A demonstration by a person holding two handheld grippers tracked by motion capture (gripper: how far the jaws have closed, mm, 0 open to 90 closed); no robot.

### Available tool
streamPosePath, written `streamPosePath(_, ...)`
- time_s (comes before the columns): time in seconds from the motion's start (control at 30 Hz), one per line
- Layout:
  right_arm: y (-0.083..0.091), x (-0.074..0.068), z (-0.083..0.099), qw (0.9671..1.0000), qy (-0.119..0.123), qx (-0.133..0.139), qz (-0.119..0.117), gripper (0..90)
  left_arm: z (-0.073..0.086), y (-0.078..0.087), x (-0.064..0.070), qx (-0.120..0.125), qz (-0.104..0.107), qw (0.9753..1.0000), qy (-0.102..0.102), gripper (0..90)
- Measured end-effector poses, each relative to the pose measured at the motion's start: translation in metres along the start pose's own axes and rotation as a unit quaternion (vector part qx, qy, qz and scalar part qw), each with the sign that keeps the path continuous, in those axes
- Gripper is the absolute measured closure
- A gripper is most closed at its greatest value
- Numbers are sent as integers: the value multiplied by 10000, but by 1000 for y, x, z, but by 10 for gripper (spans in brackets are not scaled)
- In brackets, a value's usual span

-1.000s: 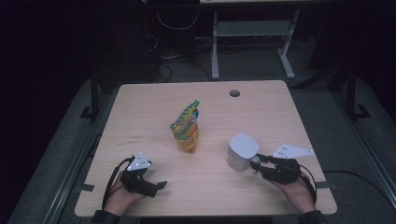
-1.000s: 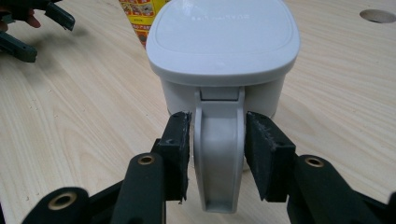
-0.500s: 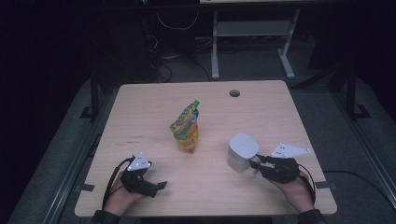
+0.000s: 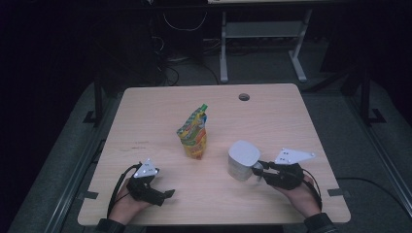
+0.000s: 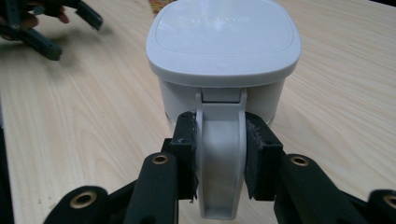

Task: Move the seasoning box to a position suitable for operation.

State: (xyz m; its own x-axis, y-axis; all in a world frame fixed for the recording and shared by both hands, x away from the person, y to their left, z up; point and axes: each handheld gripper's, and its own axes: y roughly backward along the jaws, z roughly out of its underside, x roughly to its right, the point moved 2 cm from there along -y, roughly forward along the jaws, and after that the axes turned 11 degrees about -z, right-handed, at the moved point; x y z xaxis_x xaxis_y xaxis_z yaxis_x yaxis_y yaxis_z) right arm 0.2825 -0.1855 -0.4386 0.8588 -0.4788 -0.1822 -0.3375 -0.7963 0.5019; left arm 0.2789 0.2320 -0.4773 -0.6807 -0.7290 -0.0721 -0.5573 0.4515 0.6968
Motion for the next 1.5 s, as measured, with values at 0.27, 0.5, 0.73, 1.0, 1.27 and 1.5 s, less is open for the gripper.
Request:
streamPosePath(0.27, -17, -9, -8, 9991, 233, -73, -339, 686, 0, -1, 2, 16, 14, 10000, 33, 3)
streamPosePath(0.5, -27, -15, -11, 9975, 350, -83, -602, 685, 0, -1, 2, 12, 43, 10000, -8, 2)
streamPosePath(0.73, -29, -17, -10, 9961, 428, -108, -760, 669, -1, -3, 6, -19, 93, 9999, -66, 3)
streamPosePath(1.0, -16, -16, -7, 9969, 212, 42, -752, 528, 0, -3, 6, -24, 102, 9999, -68, 2)
streamPosePath(1.27, 0, -15, 1, 9980, 107, 134, -606, 473, -1, -3, 5, -31, 121, 9999, -98, 3)
streamPosePath(1.5, 19, -17, 8, 9986, -2, 300, -443, 546, -1, -2, 4, -18, 130, 9999, -68, 3)
